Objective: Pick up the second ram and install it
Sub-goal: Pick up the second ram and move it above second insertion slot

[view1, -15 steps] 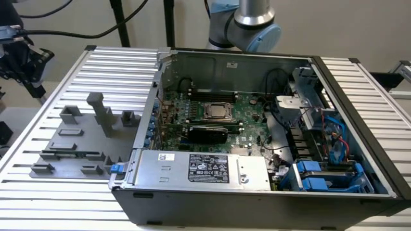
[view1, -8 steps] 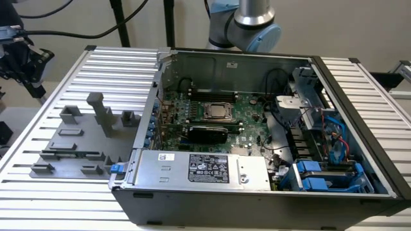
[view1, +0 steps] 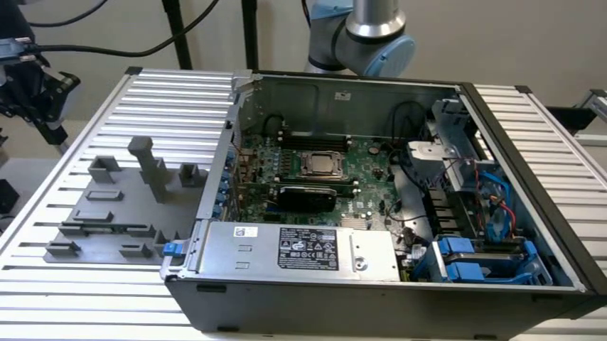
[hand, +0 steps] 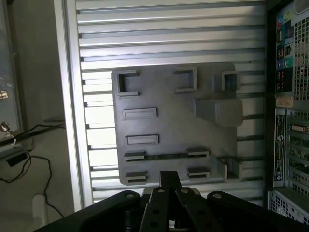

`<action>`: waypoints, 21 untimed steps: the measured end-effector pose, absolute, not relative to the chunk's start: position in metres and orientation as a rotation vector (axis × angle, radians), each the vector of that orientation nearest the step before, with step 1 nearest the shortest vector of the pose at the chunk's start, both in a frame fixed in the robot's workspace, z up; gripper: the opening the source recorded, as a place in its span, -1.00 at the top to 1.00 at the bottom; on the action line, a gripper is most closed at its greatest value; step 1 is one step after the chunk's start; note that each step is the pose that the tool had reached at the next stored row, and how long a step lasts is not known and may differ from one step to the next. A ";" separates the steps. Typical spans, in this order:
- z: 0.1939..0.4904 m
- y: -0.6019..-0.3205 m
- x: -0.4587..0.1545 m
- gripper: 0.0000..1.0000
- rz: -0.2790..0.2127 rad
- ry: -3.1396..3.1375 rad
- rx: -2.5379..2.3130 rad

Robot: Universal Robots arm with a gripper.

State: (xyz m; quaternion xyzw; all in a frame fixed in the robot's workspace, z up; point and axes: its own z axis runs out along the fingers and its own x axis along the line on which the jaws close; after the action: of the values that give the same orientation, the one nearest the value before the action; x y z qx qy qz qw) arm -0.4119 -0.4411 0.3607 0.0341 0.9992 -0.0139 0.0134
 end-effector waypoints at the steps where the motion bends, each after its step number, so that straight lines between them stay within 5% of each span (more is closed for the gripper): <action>1: 0.361 -0.441 -0.412 0.79 -0.043 3.113 0.094; 21: 0.352 -0.441 -0.412 0.79 -0.035 3.075 -0.466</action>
State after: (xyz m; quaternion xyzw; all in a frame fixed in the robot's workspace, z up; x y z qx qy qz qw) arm -0.4117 -0.4411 0.3517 -0.1497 0.9885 -0.0112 0.0157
